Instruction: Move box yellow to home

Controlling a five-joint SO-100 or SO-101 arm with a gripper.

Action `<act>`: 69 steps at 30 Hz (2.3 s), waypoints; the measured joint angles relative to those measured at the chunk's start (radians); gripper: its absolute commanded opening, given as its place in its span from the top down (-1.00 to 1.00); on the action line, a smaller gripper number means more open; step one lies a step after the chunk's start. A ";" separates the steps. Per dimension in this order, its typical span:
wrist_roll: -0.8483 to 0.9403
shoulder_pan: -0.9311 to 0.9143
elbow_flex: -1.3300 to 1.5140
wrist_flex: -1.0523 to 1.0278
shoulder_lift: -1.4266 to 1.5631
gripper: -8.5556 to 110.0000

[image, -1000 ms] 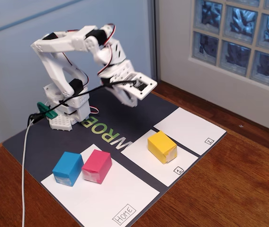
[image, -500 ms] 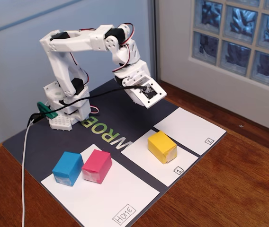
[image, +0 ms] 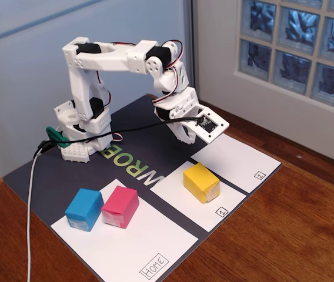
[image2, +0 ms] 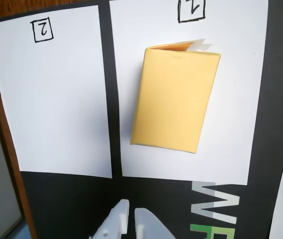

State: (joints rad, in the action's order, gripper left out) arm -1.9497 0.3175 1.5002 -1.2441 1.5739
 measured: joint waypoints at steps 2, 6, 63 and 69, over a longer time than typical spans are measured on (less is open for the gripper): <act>0.006 -0.003 0.000 0.043 -0.008 0.56; 0.011 -0.009 0.000 0.109 -0.023 0.40; -0.066 -0.003 0.087 0.445 -0.388 0.49; -0.071 -0.009 0.087 0.454 -0.394 0.81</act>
State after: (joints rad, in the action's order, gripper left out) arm -2.0203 0.3083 1.5877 -0.7900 1.1796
